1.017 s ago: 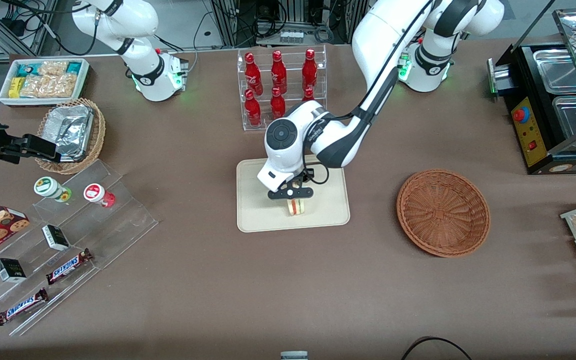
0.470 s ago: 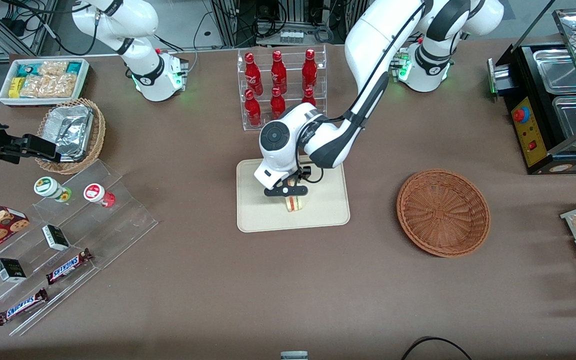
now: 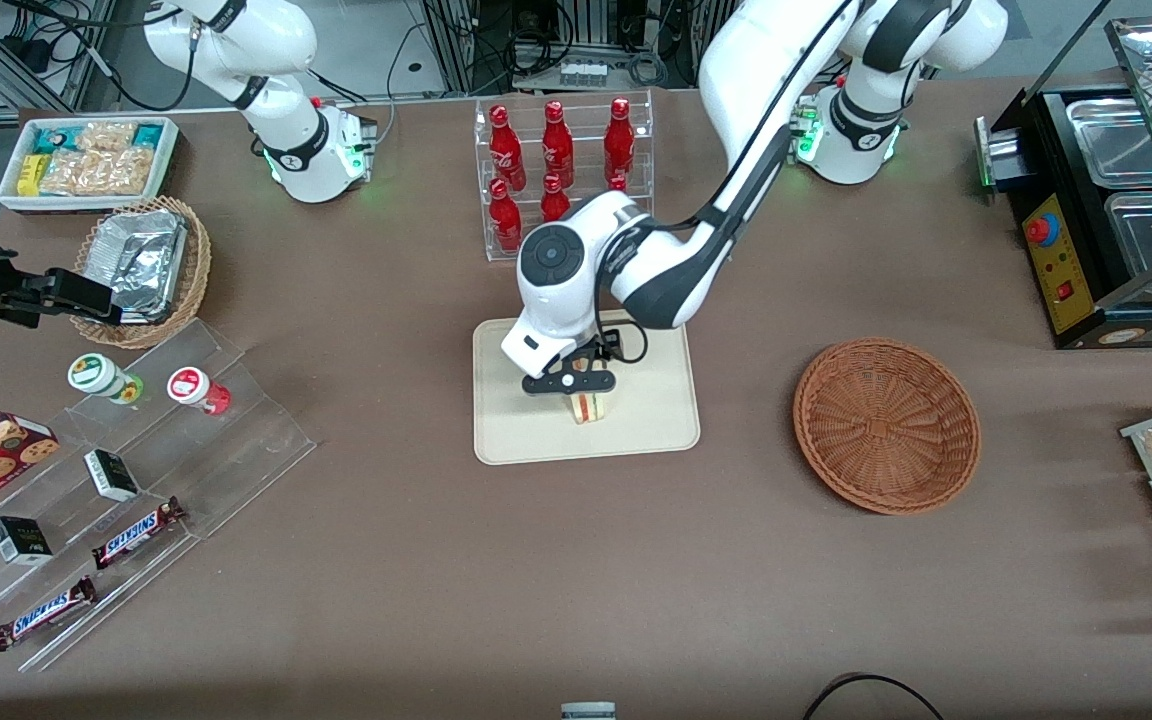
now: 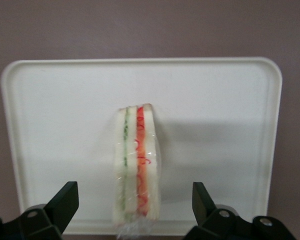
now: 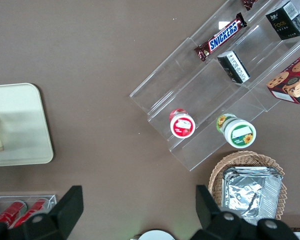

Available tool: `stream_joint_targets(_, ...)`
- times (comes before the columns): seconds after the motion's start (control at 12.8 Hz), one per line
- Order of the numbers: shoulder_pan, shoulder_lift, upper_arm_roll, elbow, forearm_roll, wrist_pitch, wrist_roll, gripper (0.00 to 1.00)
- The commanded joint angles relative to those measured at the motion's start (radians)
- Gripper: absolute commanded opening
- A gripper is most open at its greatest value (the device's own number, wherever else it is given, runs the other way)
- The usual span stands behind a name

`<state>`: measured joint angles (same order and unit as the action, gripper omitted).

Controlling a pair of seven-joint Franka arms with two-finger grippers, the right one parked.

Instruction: Place sandwich from basket to tray

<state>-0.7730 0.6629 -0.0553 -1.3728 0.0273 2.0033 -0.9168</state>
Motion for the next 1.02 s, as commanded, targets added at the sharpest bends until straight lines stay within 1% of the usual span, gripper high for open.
stream_joint_targets(0.0,0.084,-0.181,0.003,-0.034,-0.01,-0.159,-0.031,1.0)
stream_joint_targets(0.23,0.177,-0.323,0.003,-0.054,-0.021,-0.328,0.002,1.0)
stream_joint_targets(0.55,0.349,-0.5,0.003,-0.178,-0.02,-0.412,0.269,1.0)
stream_joint_targets(0.78,0.486,-0.589,0.005,-0.273,-0.018,-0.422,0.479,1.0)
stream_joint_targets(0.94,0.582,-0.621,0.005,-0.292,-0.018,-0.428,0.628,1.0)
